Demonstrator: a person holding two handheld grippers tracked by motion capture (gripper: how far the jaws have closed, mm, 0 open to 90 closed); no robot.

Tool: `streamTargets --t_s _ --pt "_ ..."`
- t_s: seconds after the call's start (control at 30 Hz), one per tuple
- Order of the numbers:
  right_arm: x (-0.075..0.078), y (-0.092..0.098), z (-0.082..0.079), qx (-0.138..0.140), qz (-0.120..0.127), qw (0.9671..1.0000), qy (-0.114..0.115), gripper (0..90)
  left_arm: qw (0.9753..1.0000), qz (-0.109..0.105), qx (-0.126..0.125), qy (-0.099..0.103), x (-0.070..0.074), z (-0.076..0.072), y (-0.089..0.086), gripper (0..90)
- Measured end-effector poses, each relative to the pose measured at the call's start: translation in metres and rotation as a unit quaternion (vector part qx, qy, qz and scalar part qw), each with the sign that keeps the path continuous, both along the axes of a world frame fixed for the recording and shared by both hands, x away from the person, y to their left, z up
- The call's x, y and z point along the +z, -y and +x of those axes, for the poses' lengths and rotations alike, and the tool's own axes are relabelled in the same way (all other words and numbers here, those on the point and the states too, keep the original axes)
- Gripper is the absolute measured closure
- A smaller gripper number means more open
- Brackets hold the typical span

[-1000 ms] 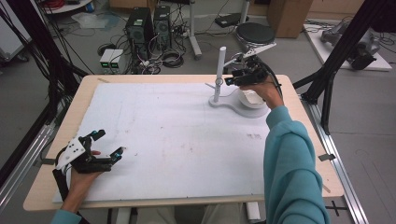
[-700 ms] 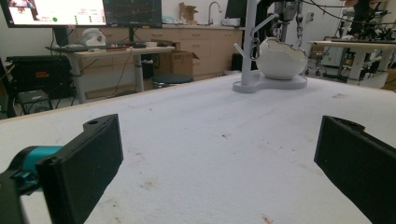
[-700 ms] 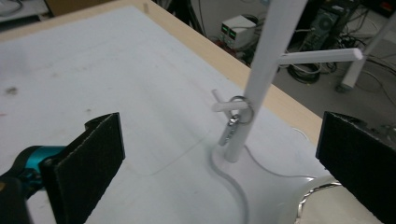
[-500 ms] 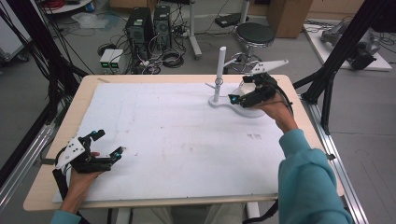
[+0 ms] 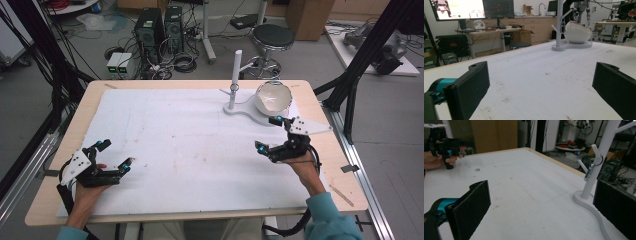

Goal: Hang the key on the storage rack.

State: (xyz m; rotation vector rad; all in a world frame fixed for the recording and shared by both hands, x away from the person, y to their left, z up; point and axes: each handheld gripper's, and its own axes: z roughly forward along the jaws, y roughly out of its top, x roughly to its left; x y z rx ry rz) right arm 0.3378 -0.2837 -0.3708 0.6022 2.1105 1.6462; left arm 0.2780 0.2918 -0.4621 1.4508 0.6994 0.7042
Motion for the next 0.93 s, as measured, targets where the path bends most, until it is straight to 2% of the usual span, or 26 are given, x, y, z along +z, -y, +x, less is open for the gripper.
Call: streamTargets --t_s 0.1,0.13,0.2,0.23,0.27,0.4,0.47,0.5,0.53,0.63,0.73,0.93 --pt "-0.017 0.007 -0.011 -0.021 0.002 0.9997 0.014 0.5 1.0 -0.004 -0.005 0.0 0.0 -0.001 -0.001 1.7" --pt "-0.017 0.007 -0.011 -0.021 0.002 0.9997 0.014 0.5 1.0 -0.004 -0.005 0.0 0.0 -0.001 -0.001 1.7" --pt "-0.031 0.015 -0.02 -0.034 0.014 0.9991 0.021 0.5 1.0 -0.005 -0.007 -0.001 0.0 -0.002 -0.001 1.7" --pt "-0.031 0.015 -0.02 -0.034 0.014 0.9991 0.021 0.5 1.0 -0.005 -0.008 0.0 0.0 -0.002 -0.001 1.7" --pt "-0.04 0.019 -0.025 -0.044 0.017 0.9984 0.032 0.5 1.0 -0.004 -0.009 0.001 0.0 -0.002 -0.001 1.7" --pt "-0.054 0.023 -0.03 -0.055 0.034 0.9972 0.037 0.5 0.9999 -0.007 -0.011 0.001 0.0 -0.003 -0.001 1.7" --pt "-0.064 0.023 -0.033 -0.06 0.033 0.9971 0.033 0.5 0.9999 -0.008 -0.012 0.002 0.0 -0.004 -0.001 1.7" --pt "-0.068 0.022 -0.032 -0.058 0.024 0.9976 0.029 0.5 0.9999 -0.007 -0.012 0.002 0.0 -0.005 -0.001 1.7" --pt "-0.07 0.021 -0.032 -0.057 0.02 0.9978 0.026 0.5 0.9999 -0.005 -0.011 0.002 0.0 -0.005 -0.001 1.7" --pt "-0.077 0.019 -0.035 -0.063 0.03 0.9972 0.026 0.5 0.9999 -0.004 -0.012 0.005 0.0 -0.006 0.0 1.7" --pt "-0.077 0.02 -0.037 -0.067 0.036 0.9966 0.032 0.5 0.9999 -0.006 -0.012 0.005 0.0 -0.007 0.0 1.7" --pt "-0.078 0.022 -0.036 -0.069 0.043 0.9963 0.028 0.5 0.9999 -0.007 -0.011 0.006 -0.001 -0.007 -0.001 1.7"
